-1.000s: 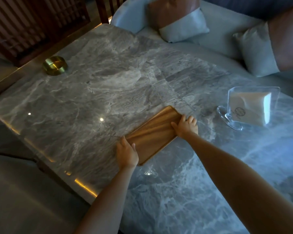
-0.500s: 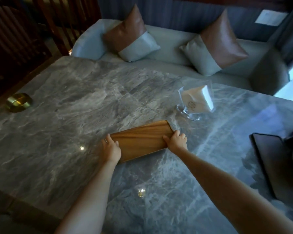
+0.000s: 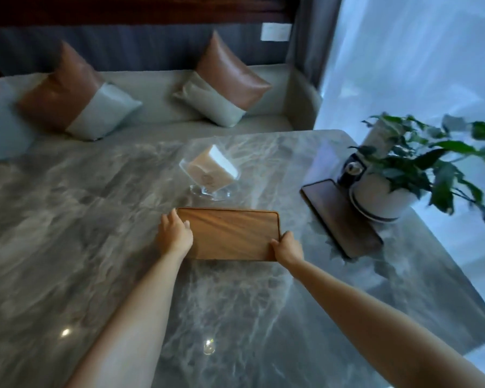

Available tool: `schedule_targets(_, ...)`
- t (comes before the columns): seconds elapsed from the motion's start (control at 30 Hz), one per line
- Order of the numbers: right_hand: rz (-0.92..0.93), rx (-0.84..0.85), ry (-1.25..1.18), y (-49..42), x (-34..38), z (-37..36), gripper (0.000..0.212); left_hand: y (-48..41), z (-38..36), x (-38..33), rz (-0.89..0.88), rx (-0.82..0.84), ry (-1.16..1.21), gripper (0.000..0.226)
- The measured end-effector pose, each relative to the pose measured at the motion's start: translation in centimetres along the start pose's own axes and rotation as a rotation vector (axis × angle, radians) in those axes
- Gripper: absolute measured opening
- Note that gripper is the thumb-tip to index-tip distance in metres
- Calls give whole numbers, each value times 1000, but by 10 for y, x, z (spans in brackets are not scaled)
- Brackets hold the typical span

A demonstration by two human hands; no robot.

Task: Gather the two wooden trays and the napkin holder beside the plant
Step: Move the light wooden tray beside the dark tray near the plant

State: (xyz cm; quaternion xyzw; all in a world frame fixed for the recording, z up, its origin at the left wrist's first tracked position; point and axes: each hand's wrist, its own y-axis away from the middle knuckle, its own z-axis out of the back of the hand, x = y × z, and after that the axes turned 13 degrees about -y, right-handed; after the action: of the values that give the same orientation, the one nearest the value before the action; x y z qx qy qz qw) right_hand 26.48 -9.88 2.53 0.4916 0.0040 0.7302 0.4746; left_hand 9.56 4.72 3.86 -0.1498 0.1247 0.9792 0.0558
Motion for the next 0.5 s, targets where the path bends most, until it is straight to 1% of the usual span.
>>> schedule_targets(0.1,-69,-69,-58,1,-24,26,17,-4,-14,-36,-109,75,-13,48)
schedule_targets(0.23,-154,-109,-110,2,-52,50,11,-9,-31,-81,-247,149,-49,46)
schedule_targets(0.33,-237,-124,-201,0,-68,60,6,-13,-44,-112,-329,187,-112,43)
schedule_targets(0.4,-300,-133,-271,-1,-76,65,5,-15,-54,-133,-375,198,-173,40)
schedule_targets(0.5,-385,-126,-354,-1,-84,71,7,-19,-66,-161,-449,227,-236,43)
